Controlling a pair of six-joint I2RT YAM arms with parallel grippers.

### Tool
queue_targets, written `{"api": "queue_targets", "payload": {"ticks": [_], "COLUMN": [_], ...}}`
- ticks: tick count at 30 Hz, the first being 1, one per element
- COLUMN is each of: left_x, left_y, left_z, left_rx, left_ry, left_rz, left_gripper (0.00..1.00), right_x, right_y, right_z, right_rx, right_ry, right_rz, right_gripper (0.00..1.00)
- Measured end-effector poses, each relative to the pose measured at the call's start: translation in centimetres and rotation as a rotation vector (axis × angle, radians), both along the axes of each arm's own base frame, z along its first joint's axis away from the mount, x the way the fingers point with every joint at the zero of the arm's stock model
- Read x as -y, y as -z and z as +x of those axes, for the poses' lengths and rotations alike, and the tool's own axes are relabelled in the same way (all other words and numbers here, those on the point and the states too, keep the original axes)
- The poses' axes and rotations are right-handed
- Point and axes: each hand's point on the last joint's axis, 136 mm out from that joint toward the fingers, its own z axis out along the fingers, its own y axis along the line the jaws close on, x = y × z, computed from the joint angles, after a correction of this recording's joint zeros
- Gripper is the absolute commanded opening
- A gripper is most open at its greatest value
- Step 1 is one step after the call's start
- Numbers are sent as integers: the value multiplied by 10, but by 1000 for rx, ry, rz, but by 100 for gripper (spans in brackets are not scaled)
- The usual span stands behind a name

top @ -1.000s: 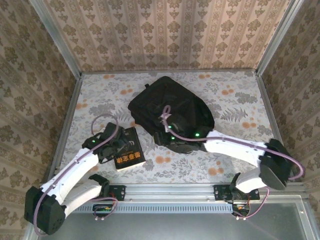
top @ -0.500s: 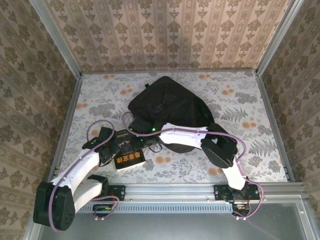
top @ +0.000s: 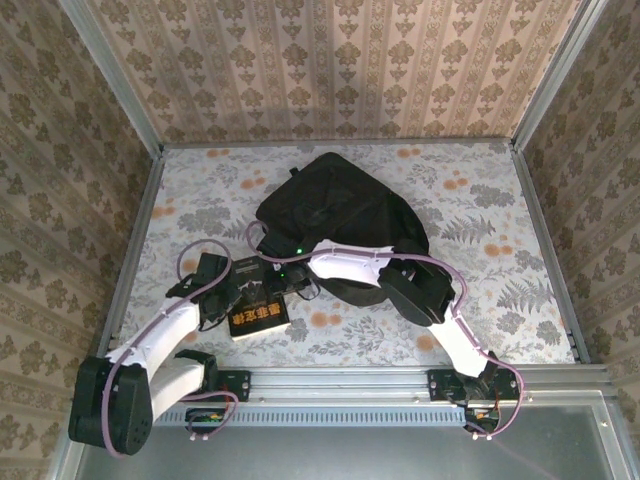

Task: Pack the student bag
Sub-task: Pick up the book from the middle-left of the table.

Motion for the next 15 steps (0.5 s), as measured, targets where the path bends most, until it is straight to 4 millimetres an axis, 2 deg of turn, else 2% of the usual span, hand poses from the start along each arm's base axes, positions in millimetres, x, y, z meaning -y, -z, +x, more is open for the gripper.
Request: {"api": "queue_targets", "payload": {"ticks": [8,15], "left_x": [-2,-5], "left_y": [-1,-1], "left_z": [6,11], "left_rx": [30,63], "left_ry": [-9,-19], "left_rz": [-2,9], "left_gripper": [17,10], "right_x": [-2,-2], "right_y": [0,-6], "right_z": [4,7], "right_rx": [-118,-238], "right_ry": [55,143], "right_rz": [97,280], "right_gripper": [43,42]}}
